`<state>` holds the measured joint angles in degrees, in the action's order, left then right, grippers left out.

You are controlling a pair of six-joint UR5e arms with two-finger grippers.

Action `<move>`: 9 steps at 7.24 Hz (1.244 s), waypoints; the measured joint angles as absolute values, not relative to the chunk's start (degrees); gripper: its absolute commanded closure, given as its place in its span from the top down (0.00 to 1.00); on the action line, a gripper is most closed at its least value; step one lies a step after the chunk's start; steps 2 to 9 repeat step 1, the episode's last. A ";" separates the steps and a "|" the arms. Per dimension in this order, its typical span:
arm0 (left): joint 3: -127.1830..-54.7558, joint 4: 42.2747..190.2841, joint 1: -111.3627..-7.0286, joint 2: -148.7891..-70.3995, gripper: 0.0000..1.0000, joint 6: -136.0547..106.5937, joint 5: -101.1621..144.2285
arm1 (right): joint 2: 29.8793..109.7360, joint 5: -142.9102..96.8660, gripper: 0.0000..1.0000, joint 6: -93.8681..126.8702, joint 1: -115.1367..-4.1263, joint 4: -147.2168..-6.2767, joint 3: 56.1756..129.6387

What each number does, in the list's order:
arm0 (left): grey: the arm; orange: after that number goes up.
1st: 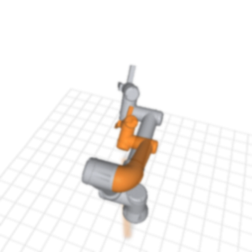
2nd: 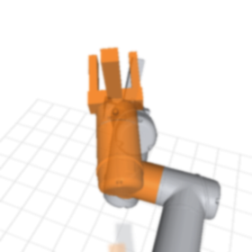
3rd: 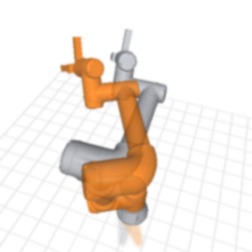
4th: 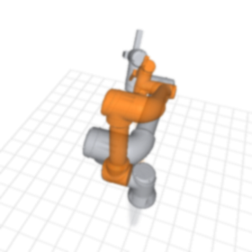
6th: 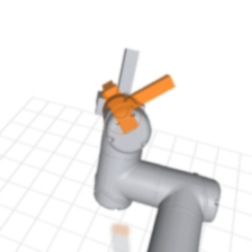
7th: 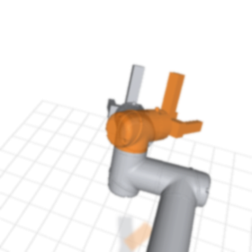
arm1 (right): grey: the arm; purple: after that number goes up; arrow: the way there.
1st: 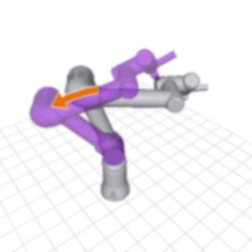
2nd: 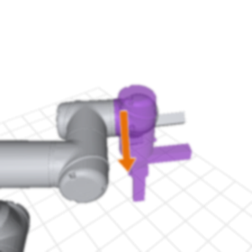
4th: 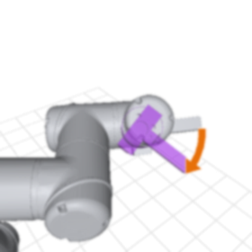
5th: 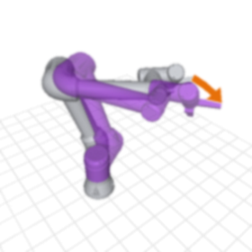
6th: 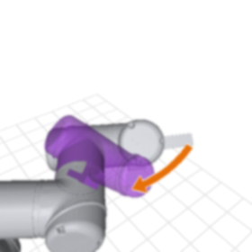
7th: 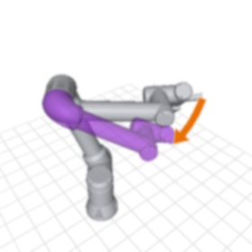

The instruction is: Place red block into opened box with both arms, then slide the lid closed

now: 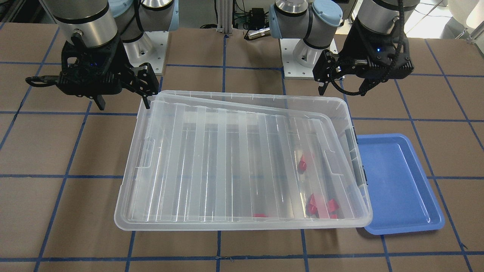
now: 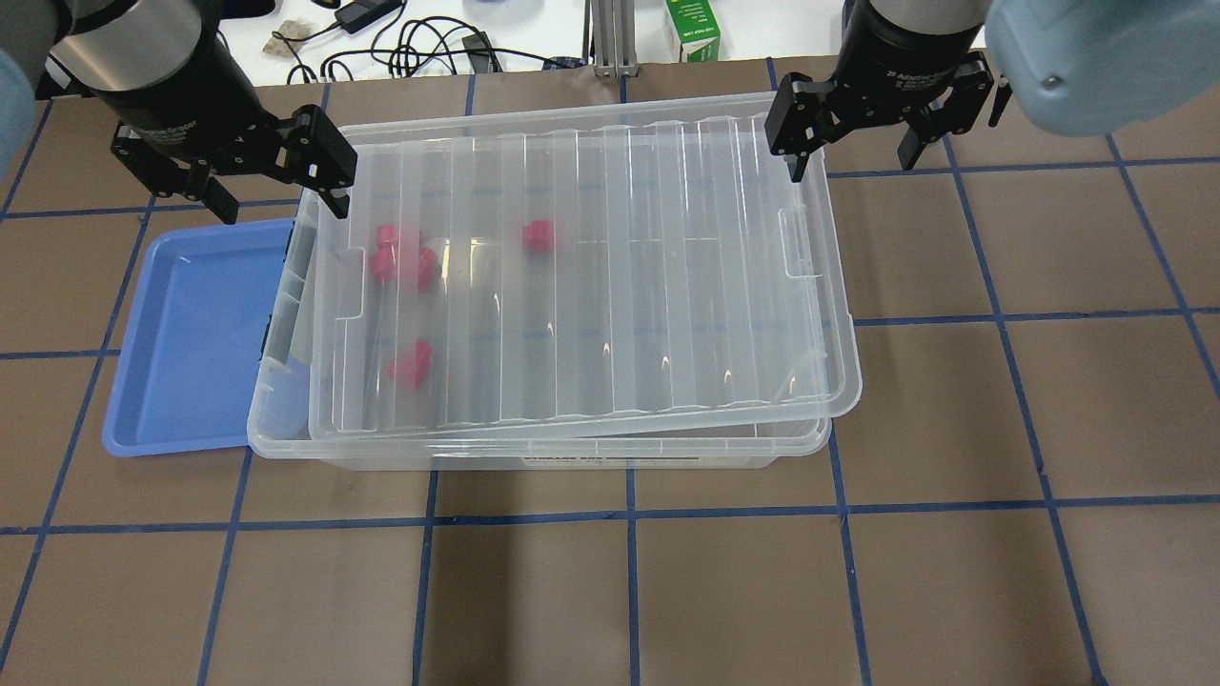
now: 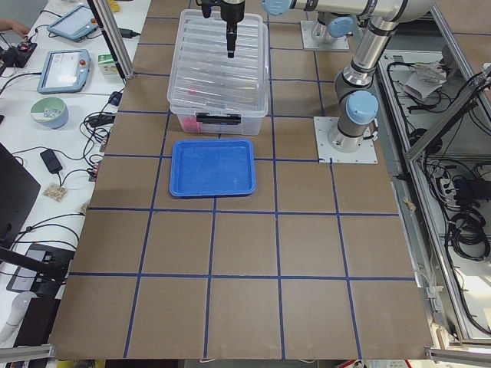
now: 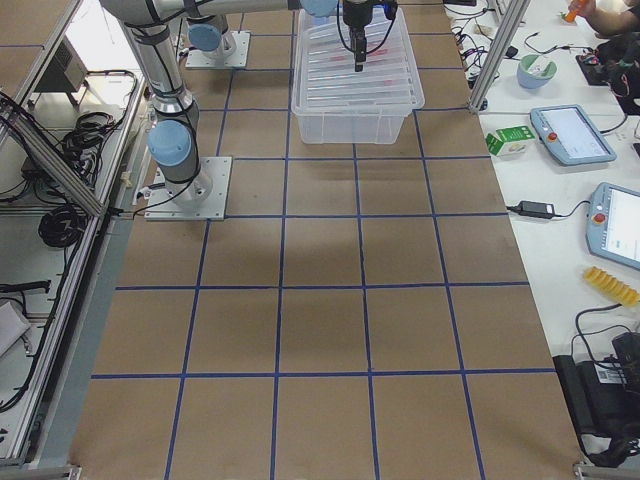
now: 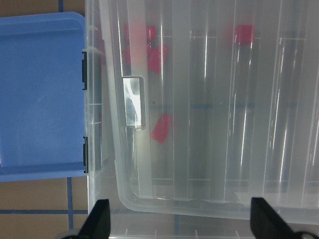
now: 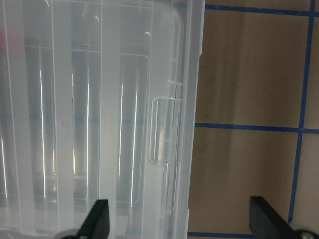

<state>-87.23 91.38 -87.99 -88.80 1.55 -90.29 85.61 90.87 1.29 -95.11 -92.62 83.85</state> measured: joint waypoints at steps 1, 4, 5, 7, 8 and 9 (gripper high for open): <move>-87.20 91.33 -88.16 -89.08 1.00 1.27 -90.31 | 85.61 90.87 1.00 1.31 -95.11 -92.63 83.85; -87.20 91.33 -88.16 -89.08 1.00 1.27 -90.31 | 85.61 90.87 1.00 1.31 -95.11 -92.63 83.85; -87.20 91.33 -88.16 -89.08 1.00 1.27 -90.31 | 85.61 90.87 1.00 1.31 -95.11 -92.63 83.85; -87.20 91.33 -88.16 -89.08 1.00 1.27 -90.31 | 85.61 90.87 1.00 1.31 -95.11 -92.63 83.85; -87.20 91.33 -88.16 -89.08 1.00 1.27 -90.31 | 85.61 90.87 1.00 1.31 -95.11 -92.63 83.85; -87.20 91.33 -88.16 -89.08 1.00 1.27 -90.31 | 85.61 90.87 1.00 1.31 -95.11 -92.63 83.85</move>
